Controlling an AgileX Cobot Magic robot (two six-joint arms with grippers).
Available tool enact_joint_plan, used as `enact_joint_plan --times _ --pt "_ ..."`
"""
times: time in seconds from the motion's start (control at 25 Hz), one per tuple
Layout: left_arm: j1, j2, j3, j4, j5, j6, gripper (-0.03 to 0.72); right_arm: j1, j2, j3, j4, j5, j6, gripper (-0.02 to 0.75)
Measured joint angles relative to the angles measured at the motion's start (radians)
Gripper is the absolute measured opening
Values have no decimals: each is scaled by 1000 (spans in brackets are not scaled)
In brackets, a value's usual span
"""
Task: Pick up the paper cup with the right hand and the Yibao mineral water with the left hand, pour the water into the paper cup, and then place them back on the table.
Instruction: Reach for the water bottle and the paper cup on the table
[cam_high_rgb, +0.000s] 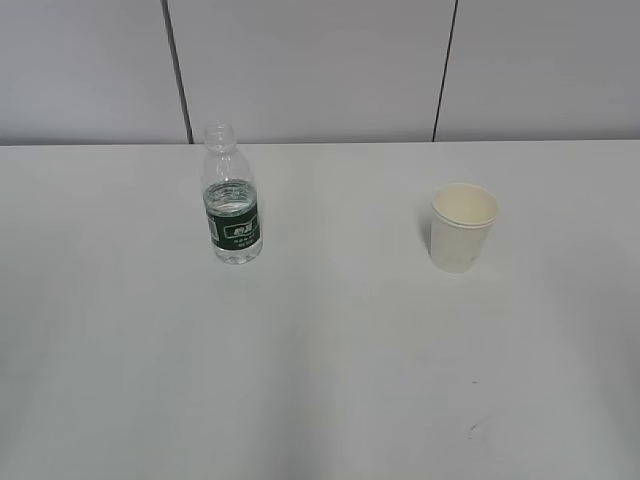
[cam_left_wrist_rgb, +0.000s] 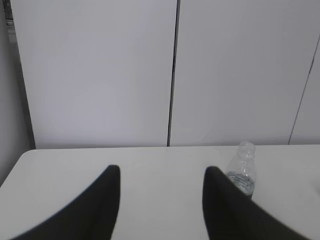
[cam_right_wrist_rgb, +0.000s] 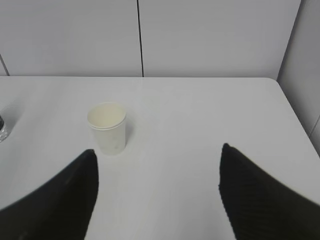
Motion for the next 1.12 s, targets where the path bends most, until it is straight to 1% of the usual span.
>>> enact_joint_plan --times 0.28,0.4,0.56,0.68,0.8,1.0,1.12 --pt "0 271 0 0 -252 0 343 0 176 0 -18 -280 0 585" --pt "0 369 0 3 -361 0 343 0 249 0 -21 -354 0 585" --pt "0 496 5 4 -461 0 342 0 338 0 -23 -432 0 585" --pt "0 591 26 9 -556 0 342 0 395 4 -24 -528 0 585" --pt "0 685 52 22 -689 0 342 0 445 37 -26 -629 0 585" --pt "0 818 103 81 -960 -5 342 0 494 124 -26 -743 32 585" --pt "-1 873 115 95 -1030 -37 342 0 498 177 -26 -840 56 585"
